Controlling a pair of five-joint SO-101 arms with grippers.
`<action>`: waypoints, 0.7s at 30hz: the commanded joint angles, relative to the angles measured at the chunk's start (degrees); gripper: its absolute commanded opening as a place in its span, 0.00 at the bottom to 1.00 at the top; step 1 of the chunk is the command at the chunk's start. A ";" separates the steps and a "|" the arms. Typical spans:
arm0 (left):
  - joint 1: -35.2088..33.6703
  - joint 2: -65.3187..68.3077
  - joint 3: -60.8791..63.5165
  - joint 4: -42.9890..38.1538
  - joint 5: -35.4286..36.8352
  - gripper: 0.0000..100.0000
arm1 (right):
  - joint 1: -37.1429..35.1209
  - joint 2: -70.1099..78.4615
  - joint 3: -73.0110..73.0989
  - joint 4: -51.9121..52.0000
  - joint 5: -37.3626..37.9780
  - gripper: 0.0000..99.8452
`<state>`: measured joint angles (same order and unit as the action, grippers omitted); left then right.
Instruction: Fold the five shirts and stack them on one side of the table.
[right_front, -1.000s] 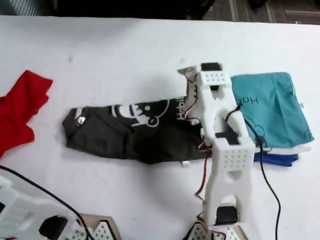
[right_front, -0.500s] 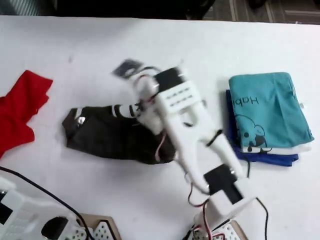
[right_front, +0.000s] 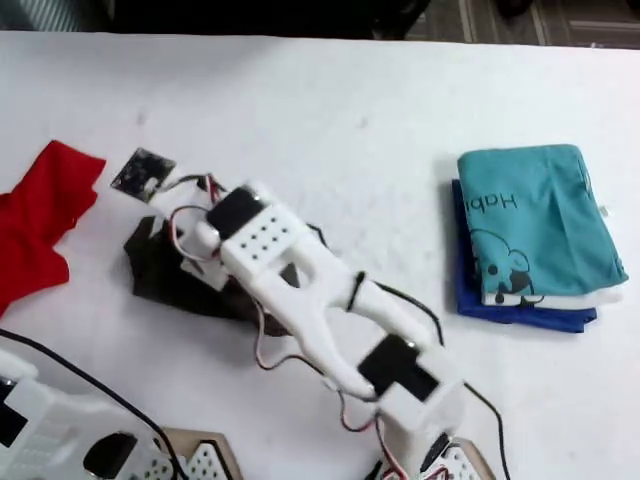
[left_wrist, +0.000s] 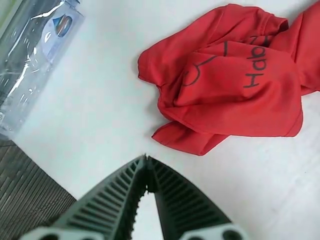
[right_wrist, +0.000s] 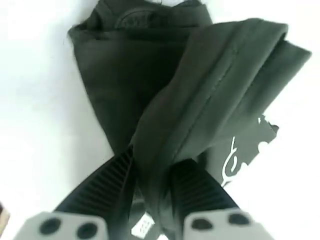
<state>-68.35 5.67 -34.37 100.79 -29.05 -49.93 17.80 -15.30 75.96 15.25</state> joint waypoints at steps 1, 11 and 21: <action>0.57 -2.68 -0.26 -0.09 0.26 0.03 | -0.57 4.79 -11.25 -0.13 -2.02 0.02; 0.57 -2.68 2.99 -0.18 0.26 0.03 | -6.90 24.40 -46.86 16.92 -2.29 0.35; 0.57 -3.12 5.19 -0.26 0.26 0.03 | 5.23 21.58 -50.55 22.90 -1.93 0.06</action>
<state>-68.35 5.67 -29.10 100.79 -29.05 -48.88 45.14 -66.29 98.46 13.49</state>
